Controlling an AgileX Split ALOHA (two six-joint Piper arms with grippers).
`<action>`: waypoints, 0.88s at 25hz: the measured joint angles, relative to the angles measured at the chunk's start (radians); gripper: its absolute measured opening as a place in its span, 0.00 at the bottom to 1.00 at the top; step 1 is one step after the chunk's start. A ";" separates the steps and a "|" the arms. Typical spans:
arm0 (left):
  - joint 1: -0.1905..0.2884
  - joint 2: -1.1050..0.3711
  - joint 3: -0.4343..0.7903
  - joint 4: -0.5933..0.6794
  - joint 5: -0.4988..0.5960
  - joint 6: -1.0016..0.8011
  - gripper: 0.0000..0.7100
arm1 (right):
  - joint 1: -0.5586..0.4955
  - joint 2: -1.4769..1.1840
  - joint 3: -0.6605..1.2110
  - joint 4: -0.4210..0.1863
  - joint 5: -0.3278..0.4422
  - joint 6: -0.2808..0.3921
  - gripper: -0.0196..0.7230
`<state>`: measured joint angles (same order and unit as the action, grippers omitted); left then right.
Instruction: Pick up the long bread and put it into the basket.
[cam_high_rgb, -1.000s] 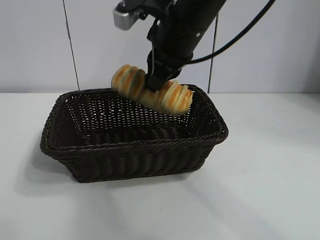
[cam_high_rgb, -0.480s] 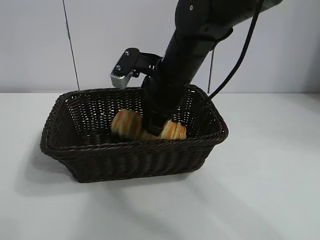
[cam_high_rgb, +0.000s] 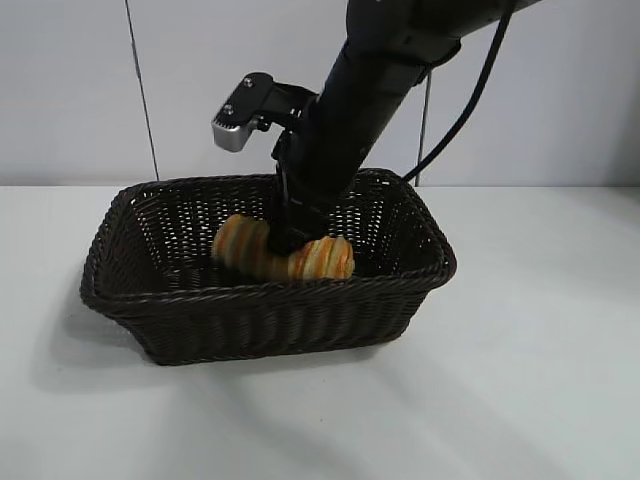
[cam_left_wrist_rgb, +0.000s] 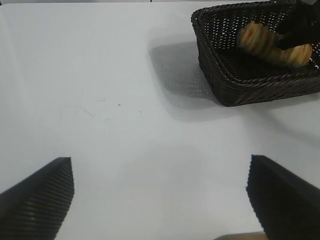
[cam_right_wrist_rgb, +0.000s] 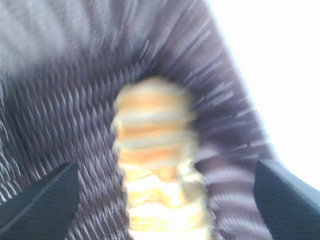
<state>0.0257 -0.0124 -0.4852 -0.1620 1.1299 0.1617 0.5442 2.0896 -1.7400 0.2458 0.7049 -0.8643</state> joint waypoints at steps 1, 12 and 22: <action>0.000 0.000 0.000 0.000 0.000 0.000 0.96 | 0.000 -0.011 -0.019 -0.006 0.009 0.066 0.95; 0.000 0.000 0.000 0.002 0.000 0.000 0.96 | -0.005 -0.051 -0.318 -0.347 0.363 0.794 0.96; 0.000 0.000 0.000 0.002 0.000 0.000 0.96 | -0.216 -0.052 -0.397 -0.396 0.536 0.838 0.96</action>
<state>0.0257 -0.0124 -0.4852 -0.1601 1.1299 0.1617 0.3281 2.0379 -2.1375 -0.1507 1.2413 -0.0266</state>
